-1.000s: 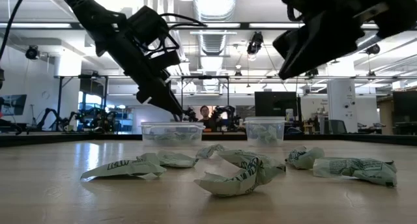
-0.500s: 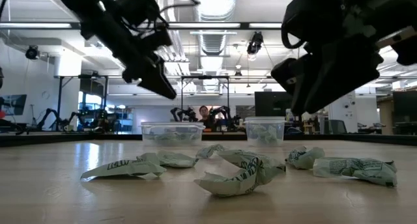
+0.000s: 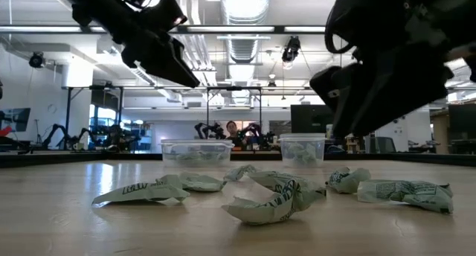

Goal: Pick and place Stevia / Truvia into bins
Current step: Put the stevia packet into the transparent square container

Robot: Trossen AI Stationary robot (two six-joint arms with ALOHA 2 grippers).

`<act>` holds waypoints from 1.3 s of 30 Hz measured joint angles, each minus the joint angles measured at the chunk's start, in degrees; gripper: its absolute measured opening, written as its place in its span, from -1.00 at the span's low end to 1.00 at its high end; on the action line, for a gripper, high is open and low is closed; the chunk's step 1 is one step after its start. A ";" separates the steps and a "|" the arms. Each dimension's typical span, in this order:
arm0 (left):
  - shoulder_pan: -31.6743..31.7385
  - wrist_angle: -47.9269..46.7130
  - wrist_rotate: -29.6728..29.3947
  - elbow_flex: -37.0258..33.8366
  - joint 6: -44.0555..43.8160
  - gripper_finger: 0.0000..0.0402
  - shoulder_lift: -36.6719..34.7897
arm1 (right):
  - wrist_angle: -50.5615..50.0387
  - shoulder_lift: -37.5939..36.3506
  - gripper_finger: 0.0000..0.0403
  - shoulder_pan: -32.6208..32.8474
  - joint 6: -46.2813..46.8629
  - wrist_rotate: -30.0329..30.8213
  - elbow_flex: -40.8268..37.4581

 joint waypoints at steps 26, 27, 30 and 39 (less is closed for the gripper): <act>-0.40 -0.08 0.02 -0.74 0.04 -0.38 0.00 | 3.47 6.46 -0.28 -0.39 -0.22 0.03 0.81; -0.40 -0.06 0.02 -0.74 0.04 -0.38 0.00 | 3.43 6.46 -0.30 -0.46 -0.11 0.05 0.72; -0.40 -0.07 0.02 -0.74 0.04 -0.38 0.02 | 3.48 6.46 -0.35 -0.60 -0.13 0.25 0.66; -0.40 -0.08 0.02 -0.74 0.04 -0.38 0.01 | 3.18 6.46 -0.63 -0.59 -0.39 1.53 0.31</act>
